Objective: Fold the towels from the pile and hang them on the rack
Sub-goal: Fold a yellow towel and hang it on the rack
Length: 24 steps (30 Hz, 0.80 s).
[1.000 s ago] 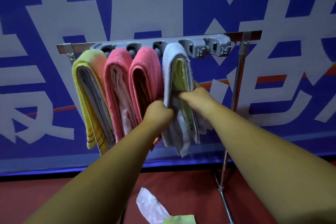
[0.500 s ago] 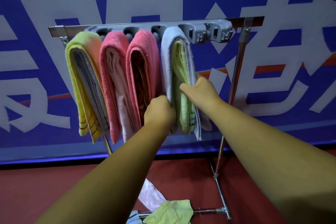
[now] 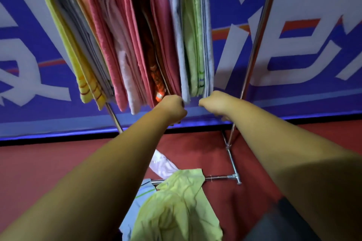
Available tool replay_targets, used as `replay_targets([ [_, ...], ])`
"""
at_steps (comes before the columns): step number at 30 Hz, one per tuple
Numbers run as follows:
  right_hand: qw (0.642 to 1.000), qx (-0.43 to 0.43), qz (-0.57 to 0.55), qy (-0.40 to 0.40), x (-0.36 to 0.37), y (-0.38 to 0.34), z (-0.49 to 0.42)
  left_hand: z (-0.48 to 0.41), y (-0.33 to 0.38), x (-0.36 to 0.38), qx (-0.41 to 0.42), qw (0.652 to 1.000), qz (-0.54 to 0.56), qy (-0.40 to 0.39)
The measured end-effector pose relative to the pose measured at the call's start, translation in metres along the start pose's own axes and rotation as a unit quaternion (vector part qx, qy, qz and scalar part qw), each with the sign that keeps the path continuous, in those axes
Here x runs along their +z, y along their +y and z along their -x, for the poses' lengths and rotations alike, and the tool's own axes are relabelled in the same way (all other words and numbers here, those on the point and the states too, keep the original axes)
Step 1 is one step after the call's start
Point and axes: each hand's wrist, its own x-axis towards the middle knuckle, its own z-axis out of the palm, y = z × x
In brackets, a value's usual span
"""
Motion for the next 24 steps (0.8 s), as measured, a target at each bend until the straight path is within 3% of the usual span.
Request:
replay_targets([
  [11, 0.981, 0.074, -0.103, -0.15, 0.143, 0.06, -0.03, 0.011, -0.101, 0.104, -0.102, 0.98, 0.054, -0.162],
  [18, 0.954, 0.171, -0.144, -0.201, 0.254, 0.118, -0.042, 0.011, -0.175, 0.207, -0.18, 0.93, 0.045, -0.317],
  [24, 0.939, 0.232, -0.072, -0.244, 0.334, 0.179, -0.037, 0.027, -0.228, 0.279, -0.217, 0.895, 0.001, -0.391],
])
